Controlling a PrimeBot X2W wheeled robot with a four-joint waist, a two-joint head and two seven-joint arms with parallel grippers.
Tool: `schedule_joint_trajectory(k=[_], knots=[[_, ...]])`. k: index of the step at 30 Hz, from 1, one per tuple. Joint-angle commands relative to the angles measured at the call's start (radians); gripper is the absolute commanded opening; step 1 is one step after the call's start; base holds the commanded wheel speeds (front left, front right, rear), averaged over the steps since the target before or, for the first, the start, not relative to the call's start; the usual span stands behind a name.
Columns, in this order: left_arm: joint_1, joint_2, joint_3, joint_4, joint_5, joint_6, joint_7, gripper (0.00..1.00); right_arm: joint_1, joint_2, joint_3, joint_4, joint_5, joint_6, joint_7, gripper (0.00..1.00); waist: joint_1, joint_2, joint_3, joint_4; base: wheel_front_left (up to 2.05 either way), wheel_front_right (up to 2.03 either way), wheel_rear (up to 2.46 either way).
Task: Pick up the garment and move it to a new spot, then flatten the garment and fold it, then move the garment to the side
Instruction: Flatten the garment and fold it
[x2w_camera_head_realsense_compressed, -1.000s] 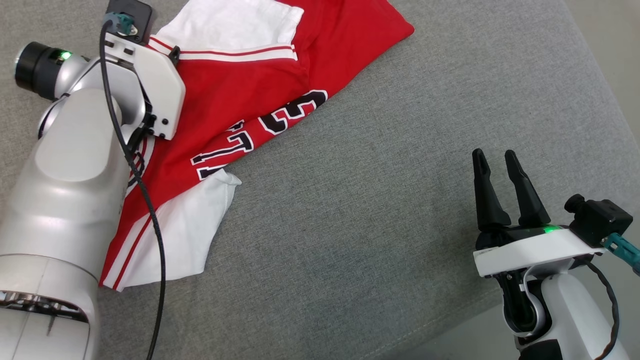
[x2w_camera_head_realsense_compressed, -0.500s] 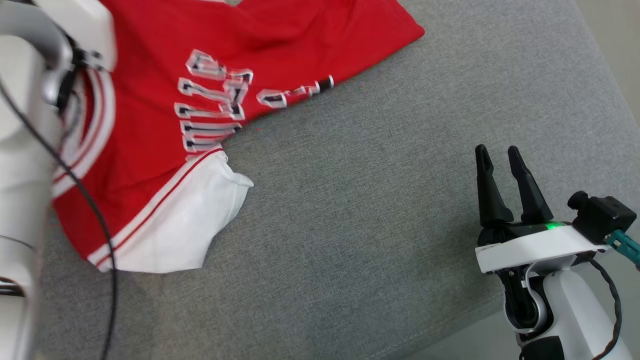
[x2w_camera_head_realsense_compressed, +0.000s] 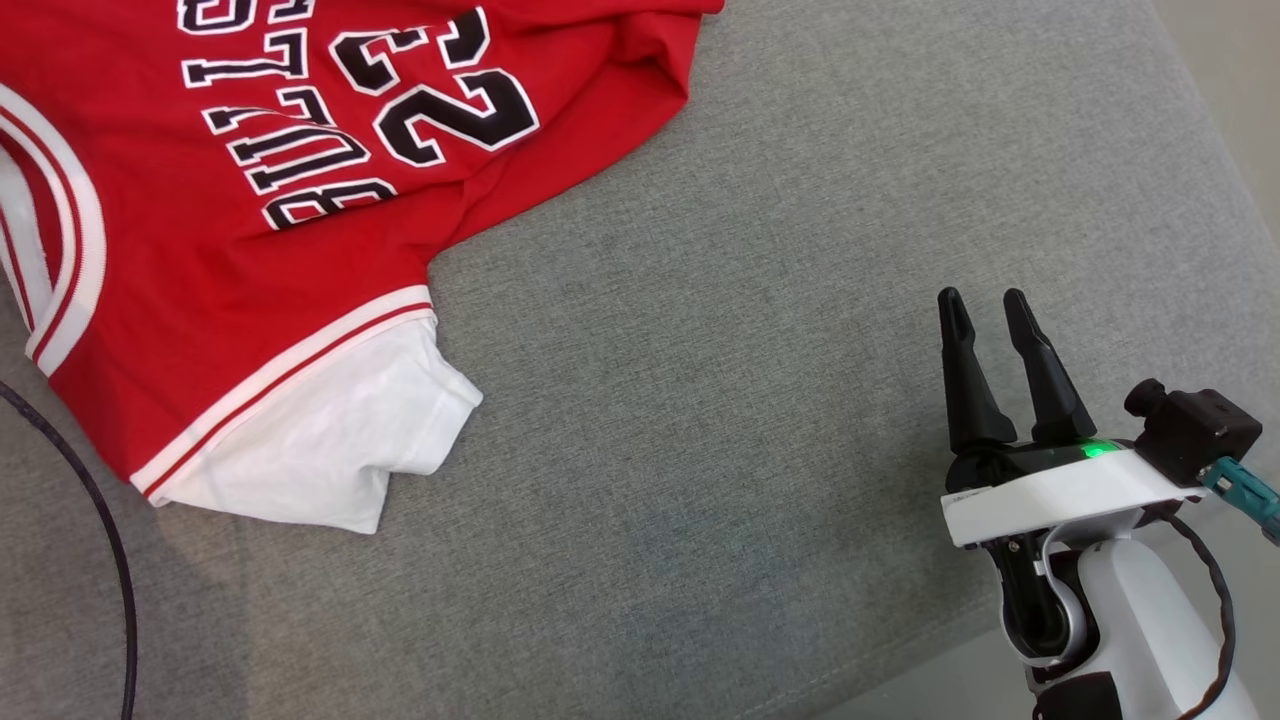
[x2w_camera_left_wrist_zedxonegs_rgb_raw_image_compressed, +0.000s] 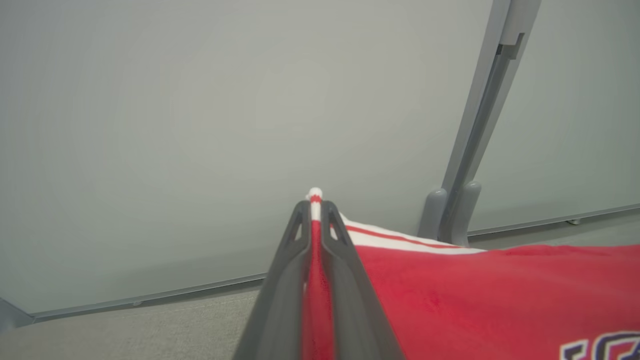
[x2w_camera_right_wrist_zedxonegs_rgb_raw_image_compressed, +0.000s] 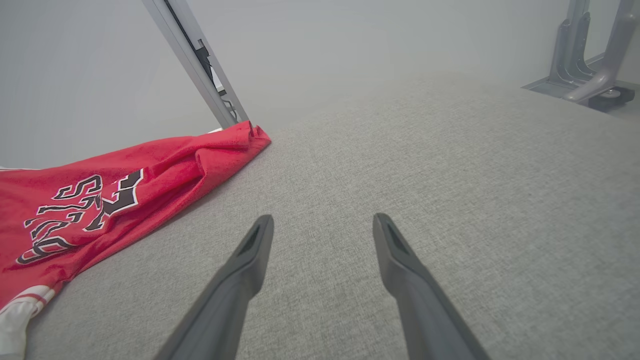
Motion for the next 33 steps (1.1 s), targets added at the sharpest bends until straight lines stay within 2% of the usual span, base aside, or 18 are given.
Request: schedule_joint_trajectory(k=[1, 2, 3, 10, 17, 18, 20, 21, 25, 33], knots=[[0.012, -0.001, -0.002, 0.013, -0.003, -0.003, 0.001, 0.03, -0.007, -0.004, 0.001, -0.002, -0.006, 0.000, -0.003, 1.00, 0.0000, 0.0000, -0.001, 0.005, 0.00, 0.00, 0.00], [0.017, -0.005, -0.006, 0.024, -0.003, -0.006, 0.007, 0.67, -0.007, -0.004, -0.001, -0.001, -0.009, 0.000, -0.003, 1.00, 0.0000, 0.0000, -0.002, 0.009, 0.00, 0.00, 0.00], [0.022, -0.012, -0.012, 0.031, -0.001, -0.009, 0.006, 1.00, -0.007, -0.004, 0.000, 0.000, -0.011, 0.000, -0.003, 1.00, 0.0000, 0.0000, -0.004, 0.013, 0.00, 0.00, 0.00], [0.047, -0.059, -0.030, 0.046, -0.007, -0.033, -0.036, 1.00, -0.010, -0.005, -0.011, 0.011, -0.034, 0.000, -0.003, 1.00, 0.0000, 0.0000, -0.043, 0.063, 0.00, 0.00, 0.00], [0.125, -0.105, -0.027, -0.037, -0.026, -0.076, -0.075, 1.00, 0.001, -0.005, -0.041, 0.019, -0.076, 0.000, -0.003, 1.00, 0.0000, 0.0000, -0.127, 0.140, 0.00, 0.00, 0.00], [0.145, -0.114, -0.029, -0.064, -0.024, -0.081, -0.077, 1.00, 0.007, -0.005, -0.048, 0.021, -0.087, 0.000, -0.003, 1.00, 0.0000, 0.0000, -0.143, 0.155, 0.00, 0.00, 0.00], [0.195, -0.114, -0.029, -0.163, 0.002, -0.060, -0.078, 1.00, 0.015, -0.004, -0.048, 0.017, -0.101, 0.000, -0.003, 1.00, 0.0000, 0.0000, -0.170, 0.182, 0.00, 0.00, 0.00], [0.195, -0.114, -0.029, -0.163, 0.002, -0.060, -0.078, 1.00, 0.015, -0.004, -0.048, 0.017, -0.101, 0.000, -0.003, 1.00, 0.0000, 0.0000, -0.170, 0.182, 0.00, 0.00, 0.00], [0.368, -0.146, -0.010, -0.354, 0.010, -0.036, -0.077, 1.00, 0.032, -0.007, -0.068, 0.029, -0.147, 0.000, -0.003, 1.00, 0.0000, 0.0000, -0.233, 0.237, 0.00, 0.00, 0.00], [0.716, -0.203, 0.014, -0.680, 0.029, -0.021, -0.078, 1.00, 0.074, -0.008, -0.147, 0.051, -0.209, 0.000, -0.003, 1.00, 0.0000, 0.0000, -0.332, 0.338, 0.00, 0.00, 0.00]])
